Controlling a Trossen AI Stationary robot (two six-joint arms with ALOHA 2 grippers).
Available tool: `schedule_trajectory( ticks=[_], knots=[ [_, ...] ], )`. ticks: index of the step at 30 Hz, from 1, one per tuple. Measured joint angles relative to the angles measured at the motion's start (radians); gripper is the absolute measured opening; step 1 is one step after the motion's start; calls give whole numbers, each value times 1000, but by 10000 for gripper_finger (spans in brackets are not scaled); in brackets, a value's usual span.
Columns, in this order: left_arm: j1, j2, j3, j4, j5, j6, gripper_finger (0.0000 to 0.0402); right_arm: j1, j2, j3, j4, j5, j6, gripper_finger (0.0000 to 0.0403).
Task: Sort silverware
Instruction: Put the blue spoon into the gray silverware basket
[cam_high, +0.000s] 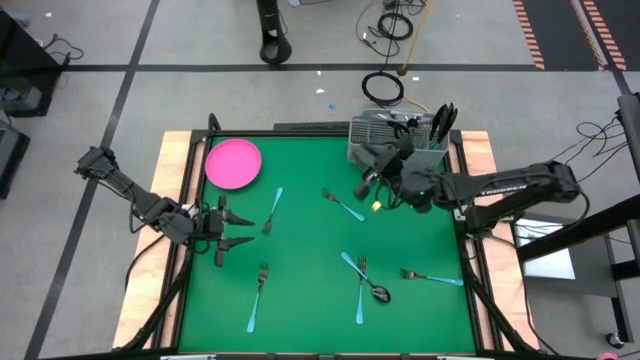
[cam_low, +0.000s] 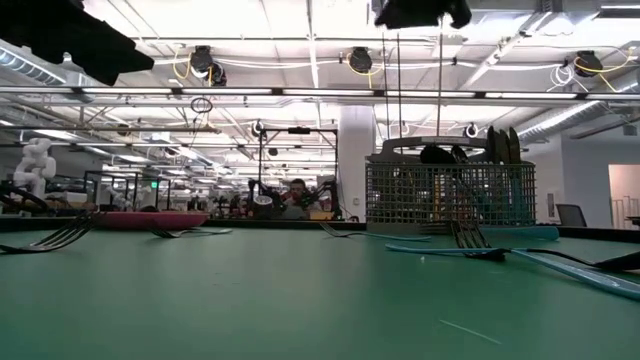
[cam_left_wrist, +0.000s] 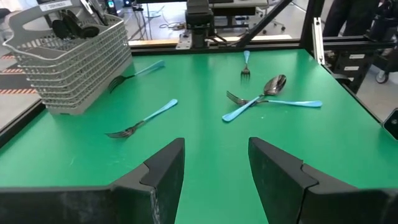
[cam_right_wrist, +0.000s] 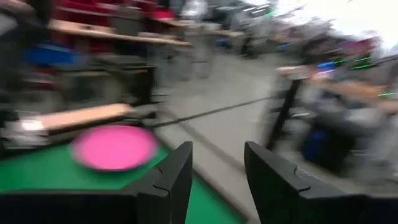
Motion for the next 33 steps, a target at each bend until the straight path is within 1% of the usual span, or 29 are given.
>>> schedule_trajectory(
  ticks=[4, 7, 12, 16, 23, 27, 33],
  knots=[
    [0, 0, 0, 5, 0, 0, 180, 64, 16, 110, -153, -128, 162, 135],
    [0, 0, 0, 18, 1, 1, 180, 108, 31, 150, -201, -191, 255, 135],
    [0, 0, 0, 27, 10, 1, 180, 171, 64, 158, -238, -270, 429, 135],
    [0, 0, 0, 28, 10, 2, 180, 194, 90, 158, -270, -386, 619, 135],
    [0, 0, 0, 37, 10, 12, 180, 199, 184, 158, -419, -580, 930, 135],
    [0, 0, 1, 56, 10, 30, 180, 199, 270, 158, -487, -688, 993, 135],
    [0, 0, 1, 58, 10, 44, 180, 199, 389, 158, -532, -826, 1004, 135]
  ],
)
